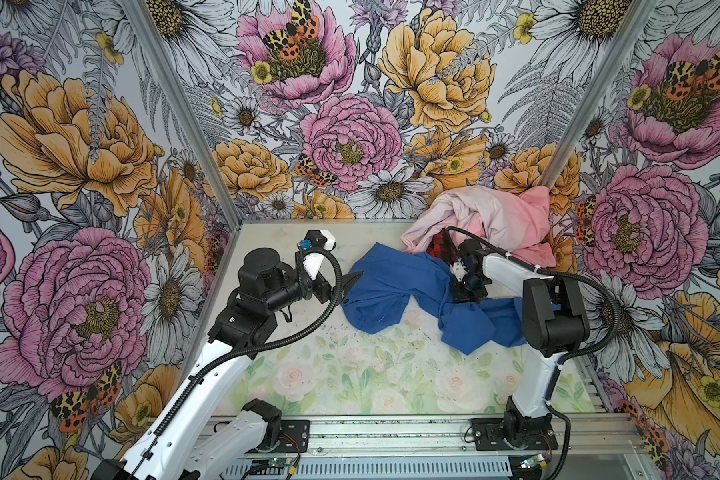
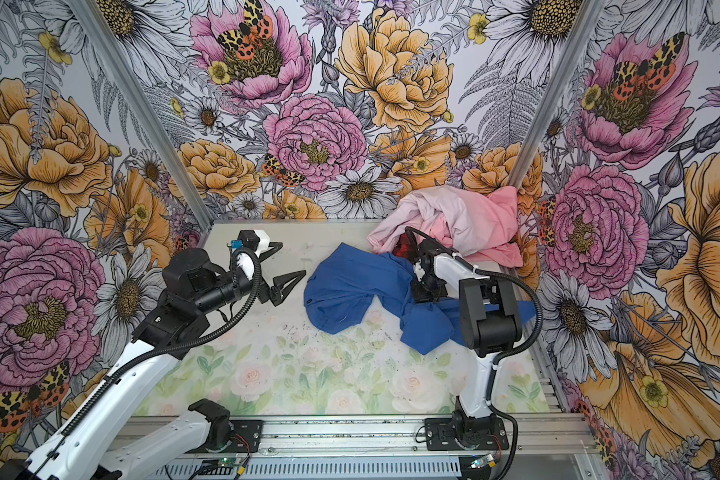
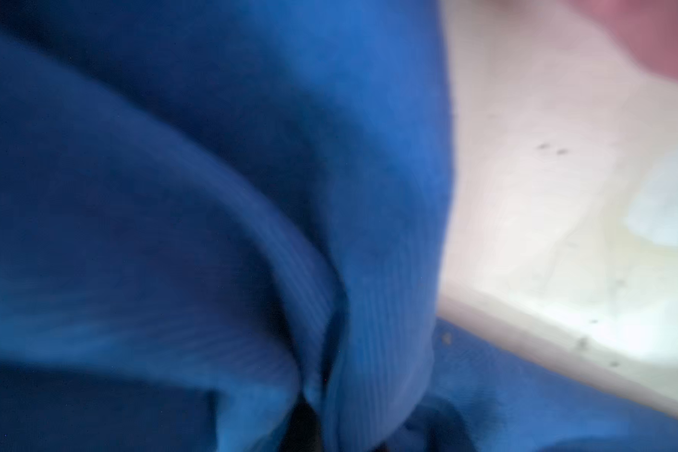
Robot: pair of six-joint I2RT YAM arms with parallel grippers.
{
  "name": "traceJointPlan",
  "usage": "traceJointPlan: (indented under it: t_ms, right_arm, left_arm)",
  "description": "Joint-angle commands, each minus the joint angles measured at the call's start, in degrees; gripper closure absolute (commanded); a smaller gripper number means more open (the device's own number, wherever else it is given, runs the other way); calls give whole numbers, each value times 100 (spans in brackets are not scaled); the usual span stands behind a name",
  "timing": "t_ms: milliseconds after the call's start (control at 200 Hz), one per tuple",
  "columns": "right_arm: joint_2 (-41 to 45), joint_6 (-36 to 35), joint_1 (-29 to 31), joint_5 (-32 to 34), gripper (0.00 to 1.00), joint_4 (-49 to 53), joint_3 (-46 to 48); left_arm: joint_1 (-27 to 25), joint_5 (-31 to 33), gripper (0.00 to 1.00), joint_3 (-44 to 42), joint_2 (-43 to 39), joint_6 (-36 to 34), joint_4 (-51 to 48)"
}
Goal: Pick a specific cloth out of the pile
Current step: 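Lift and carry the blue shirt toward the left gripper with the right gripper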
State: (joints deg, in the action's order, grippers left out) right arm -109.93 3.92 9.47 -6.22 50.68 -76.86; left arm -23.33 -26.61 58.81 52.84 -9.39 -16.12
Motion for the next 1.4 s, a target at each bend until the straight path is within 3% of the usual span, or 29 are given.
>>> traceJointPlan:
  t_ms: [0,135,320,430,500,686,941,1156,1391]
  right_arm:
    - [759,371,423,-1064,100,136,-639]
    - [1259,716,729,-1730,100,129,-2325]
    - [312,1031,1679,-2622,100,136,-5521]
    - [-295,1215,1952,-2641,100,136,-7478]
    - [-348,1363,1875,-2446,100,136,-8236]
    - [-10,1583,1630,-2337,100,28,-8418]
    - [-763,2065,1933,-3058,100,-668,-8431]
    - [-2066,2791,2239,-3702,100,-2440,-8424]
    - [-3390,3979,2525,-4005,100,-4313,-8390]
  left_arm:
    - [72,94,1,-90,-156,-19,142]
    - [118,68,1,-97,-272,24,188]
    - [306,74,1,-163,-474,138,369]
    - [444,244,1,-284,-635,197,603]
    - [536,367,1,-350,-708,241,730]
    - [762,580,1,-370,-955,326,868]
    - [409,1328,1,-301,-1350,-140,426]
    - [26,2153,1,-291,-1600,-158,-89]
    - [164,2439,1,-773,-2265,-144,-411]
